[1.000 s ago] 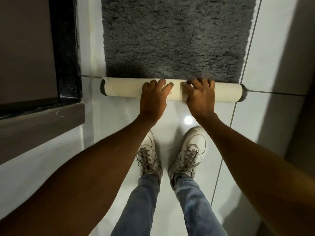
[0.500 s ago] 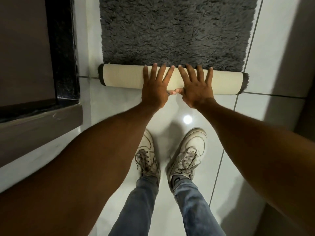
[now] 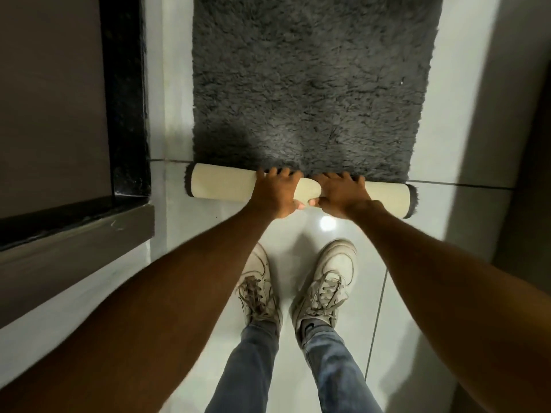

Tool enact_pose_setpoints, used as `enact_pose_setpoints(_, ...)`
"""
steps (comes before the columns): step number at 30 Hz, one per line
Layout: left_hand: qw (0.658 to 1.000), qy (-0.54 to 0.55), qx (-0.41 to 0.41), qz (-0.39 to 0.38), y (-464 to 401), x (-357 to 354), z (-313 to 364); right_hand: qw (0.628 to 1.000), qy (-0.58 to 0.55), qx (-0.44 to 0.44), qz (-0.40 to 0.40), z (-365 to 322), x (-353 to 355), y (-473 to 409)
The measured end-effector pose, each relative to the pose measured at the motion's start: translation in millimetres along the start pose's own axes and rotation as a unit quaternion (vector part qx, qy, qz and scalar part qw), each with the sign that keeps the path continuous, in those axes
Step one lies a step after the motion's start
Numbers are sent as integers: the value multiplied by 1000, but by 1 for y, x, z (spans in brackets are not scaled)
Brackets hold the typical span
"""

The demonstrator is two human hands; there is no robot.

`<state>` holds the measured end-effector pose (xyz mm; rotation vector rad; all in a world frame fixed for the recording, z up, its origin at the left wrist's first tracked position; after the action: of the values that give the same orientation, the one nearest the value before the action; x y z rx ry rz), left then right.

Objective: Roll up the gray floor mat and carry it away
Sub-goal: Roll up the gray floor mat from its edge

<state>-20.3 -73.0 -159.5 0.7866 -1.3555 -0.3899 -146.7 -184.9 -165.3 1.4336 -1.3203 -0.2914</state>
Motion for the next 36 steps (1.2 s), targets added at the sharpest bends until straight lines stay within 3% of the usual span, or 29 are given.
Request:
enact_pose_setpoints(2,996,65,5,-58,-15,20,-13,1000,16,19,7,1,21,-9)
enact_pose_setpoints(3,994,96,20,-48,-19,27,-18,999,21,28,40,2,29,-10)
enact_pose_setpoints(5,989,128,62,40,-16,35,-22,987,14,56,152,3,32,-1)
enact_pose_setpoints(7,980,121,85,136,-4,32,-13,949,18,113,292,0,15,16)
enact_pose_setpoints(9,972,103,74,200,7,17,2,916,20,147,372,1,-12,29)
enact_pose_setpoints(12,975,41,39,213,22,-14,12,939,20,117,323,4,-43,38)
enact_pose_setpoints(16,984,-39,-21,175,23,-40,4,971,55,86,218,17,-53,34)
enact_pose_setpoints(26,988,-52,6,145,-66,17,-30,980,75,49,177,18,31,-41)
enact_pose_setpoints(32,977,-48,46,204,-39,11,-12,968,73,42,235,7,16,-15)
enact_pose_setpoints(36,985,-59,24,161,-8,-10,7,979,62,39,191,11,-13,17)
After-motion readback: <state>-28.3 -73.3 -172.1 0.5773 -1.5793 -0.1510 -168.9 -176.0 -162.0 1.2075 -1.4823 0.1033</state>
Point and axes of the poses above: each hand's wrist, its own y-axis away from the middle knuckle, its own x-axis out of the back of the hand, z = x × y, the point moved 2 cm from there along -y, towards the middle knuckle, and after that the axes turned 14 degrees about -y, right-handed, at the moved point
